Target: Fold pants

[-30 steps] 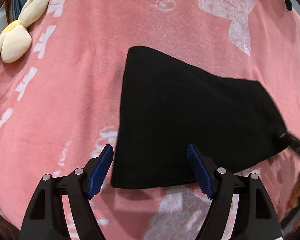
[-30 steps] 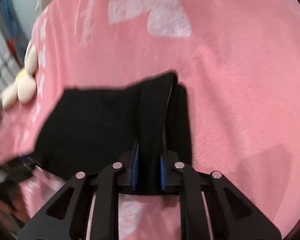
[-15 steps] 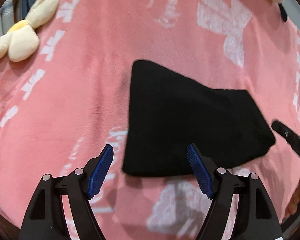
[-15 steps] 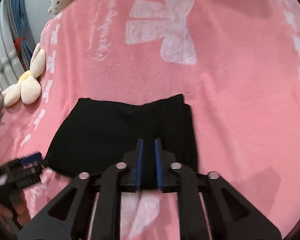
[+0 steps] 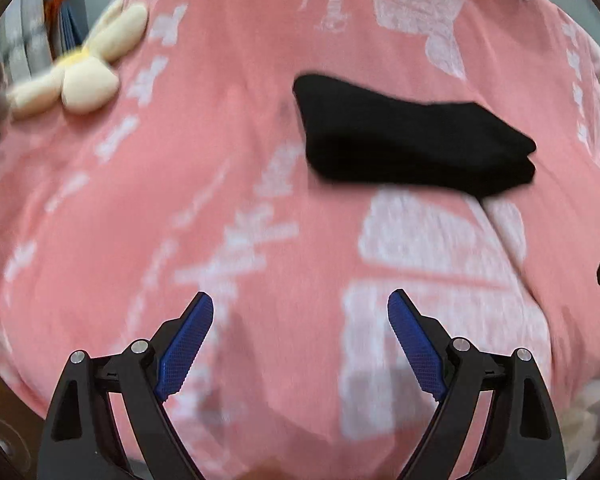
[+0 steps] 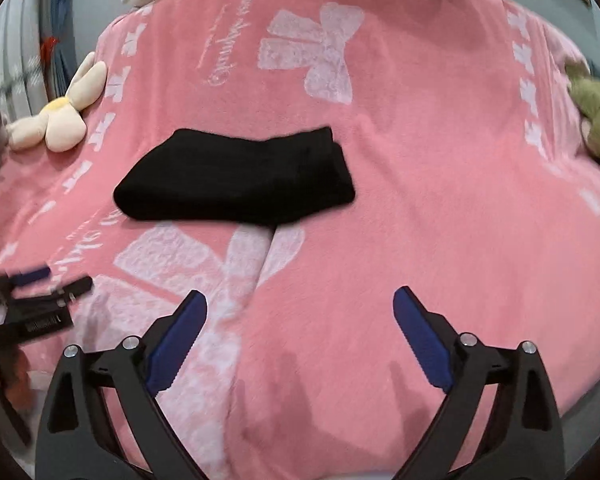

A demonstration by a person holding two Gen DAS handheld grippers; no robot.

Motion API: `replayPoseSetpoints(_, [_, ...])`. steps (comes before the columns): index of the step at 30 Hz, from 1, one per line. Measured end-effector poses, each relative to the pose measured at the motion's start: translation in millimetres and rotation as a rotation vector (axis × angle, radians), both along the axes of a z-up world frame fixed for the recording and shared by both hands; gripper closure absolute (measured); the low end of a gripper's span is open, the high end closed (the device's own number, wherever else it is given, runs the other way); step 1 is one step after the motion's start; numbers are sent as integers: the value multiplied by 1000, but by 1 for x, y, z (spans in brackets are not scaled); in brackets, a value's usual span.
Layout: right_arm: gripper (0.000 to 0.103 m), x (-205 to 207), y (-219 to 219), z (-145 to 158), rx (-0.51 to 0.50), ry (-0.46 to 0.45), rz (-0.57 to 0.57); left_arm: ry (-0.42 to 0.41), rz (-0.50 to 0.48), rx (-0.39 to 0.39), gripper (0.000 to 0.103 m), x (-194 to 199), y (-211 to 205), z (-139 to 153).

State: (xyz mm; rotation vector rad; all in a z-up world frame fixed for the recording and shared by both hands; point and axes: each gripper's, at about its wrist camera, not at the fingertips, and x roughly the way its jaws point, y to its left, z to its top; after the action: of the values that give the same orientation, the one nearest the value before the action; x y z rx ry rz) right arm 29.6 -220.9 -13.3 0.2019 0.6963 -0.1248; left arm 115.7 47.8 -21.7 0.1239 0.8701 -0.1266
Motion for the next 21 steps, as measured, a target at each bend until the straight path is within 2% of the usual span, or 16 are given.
replayPoseSetpoints(1, [11, -2, 0, -5, 25, 25, -13, 42, 10, -53, 17, 0, 6, -1])
replayPoseSetpoints(2, [11, -2, -3, -10, 54, 51, -33, 49, 22, -93, 17, 0, 11, -1])
replayPoseSetpoints(5, [11, -6, -5, -11, 65, 51, -58, 53, 75, -118, 17, -1, 20, -3])
replayPoseSetpoints(10, [11, -7, 1, -14, 41, 59, -58, 53, 81, -166, 17, -6, 26, -4])
replayPoseSetpoints(15, [11, -4, 11, -15, -3, 68, -31, 49, 73, -117, 17, -5, 17, -6])
replayPoseSetpoints(21, [11, -4, 17, -15, -16, 57, -19, 3, 29, -18, 18, -13, -3, -3])
